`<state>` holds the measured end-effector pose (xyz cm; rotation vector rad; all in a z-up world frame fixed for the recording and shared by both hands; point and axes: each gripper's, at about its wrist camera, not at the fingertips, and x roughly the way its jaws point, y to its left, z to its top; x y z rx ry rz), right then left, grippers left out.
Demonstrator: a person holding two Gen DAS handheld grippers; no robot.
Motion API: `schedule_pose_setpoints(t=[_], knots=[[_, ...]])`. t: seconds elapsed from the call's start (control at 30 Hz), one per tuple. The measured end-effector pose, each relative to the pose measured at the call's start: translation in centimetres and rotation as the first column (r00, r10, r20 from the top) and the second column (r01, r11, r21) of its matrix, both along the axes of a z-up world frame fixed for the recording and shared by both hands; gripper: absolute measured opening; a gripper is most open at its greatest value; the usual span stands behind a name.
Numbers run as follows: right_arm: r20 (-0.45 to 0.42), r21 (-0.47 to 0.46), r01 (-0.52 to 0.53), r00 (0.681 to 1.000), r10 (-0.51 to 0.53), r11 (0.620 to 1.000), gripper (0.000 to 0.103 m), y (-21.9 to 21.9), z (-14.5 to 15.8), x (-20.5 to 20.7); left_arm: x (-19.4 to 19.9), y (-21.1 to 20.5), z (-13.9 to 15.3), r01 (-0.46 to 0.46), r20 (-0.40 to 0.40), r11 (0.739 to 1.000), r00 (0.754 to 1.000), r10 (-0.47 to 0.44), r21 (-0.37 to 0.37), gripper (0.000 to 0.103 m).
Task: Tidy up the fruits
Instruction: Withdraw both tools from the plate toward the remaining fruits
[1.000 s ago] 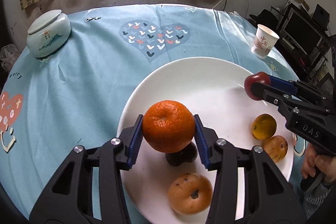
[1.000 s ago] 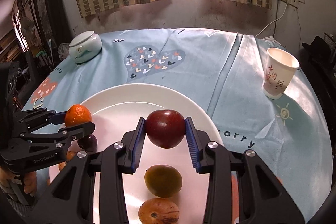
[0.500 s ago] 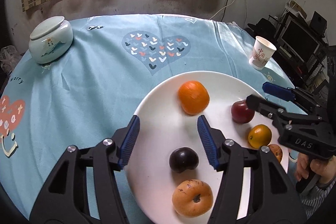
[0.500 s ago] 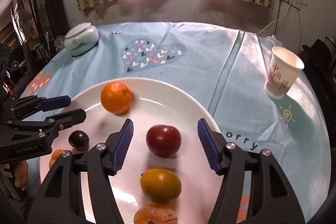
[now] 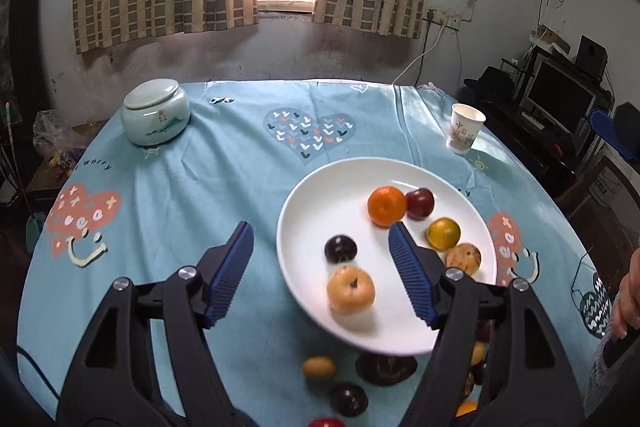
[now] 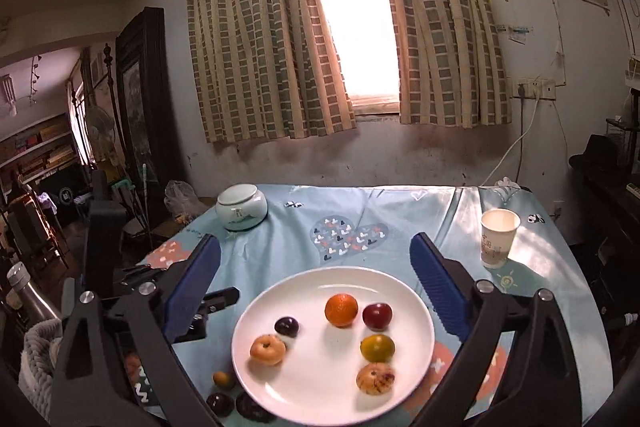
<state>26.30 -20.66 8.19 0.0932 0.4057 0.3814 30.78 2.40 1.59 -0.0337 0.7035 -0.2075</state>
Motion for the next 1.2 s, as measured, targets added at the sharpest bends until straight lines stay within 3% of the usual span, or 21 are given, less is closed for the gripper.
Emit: schedule_pose_setpoints(t=[0.13, 0.23, 0.33, 0.53, 0.63, 0.87, 1.03, 1.2], knots=[[-0.043, 0.08, 0.036, 0.999, -0.033, 0.996, 0.097, -2.0, -3.2, -4.1, -5.4, 2.8, -3.5, -0.048, -0.053, 0.997, 0.998, 0.045, -0.06, 0.074], [-0.099, 0.166, 0.104, 0.991, -0.088, 0.981, 0.1, -4.5, -7.2, -6.6, -9.0, 3.8, -6.7, -0.073, -0.09, 0.997, 0.993, 0.07, -0.03, 0.074], [-0.192, 0.184, 0.153, 0.974, -0.117, 0.971, 0.1, -6.2, -9.9, -7.8, -11.6, 4.3, -9.0, -0.069, -0.126, 0.997, 0.99, 0.063, -0.043, 0.074], [-0.248, 0.256, 0.179, 0.962, -0.115, 0.95, 0.1, -7.9, -11.6, -9.8, -13.6, 2.9, -8.8, -0.005, -0.095, 0.999, 0.995, 0.002, -0.033, 0.075], [-0.271, 0.267, 0.195, 0.955, -0.121, 0.944, 0.1, -8.2, -12.0, -9.5, -14.3, 1.1, -8.7, 0.044, -0.078, 0.999, 0.996, -0.042, 0.019, 0.078], [-0.316, 0.269, 0.193, 0.943, -0.103, 0.944, 0.1, -8.5, -12.9, -9.3, -12.8, 0.1, -9.8, 0.072, -0.157, 0.997, 0.985, -0.068, 0.02, 0.08], [-0.334, 0.279, 0.2, 0.937, -0.1, 0.939, 0.1, -8.8, -13.2, -9.2, -11.3, 1.4, -11.2, 0.011, -0.252, 1.0, 0.968, -0.014, -0.011, 0.081], [-0.341, 0.285, 0.201, 0.935, -0.097, 0.937, 0.1, -8.9, -13.3, -9.1, -12.5, 3.9, -9.7, -0.099, -0.159, 0.995, 0.982, 0.102, 0.028, 0.083]])
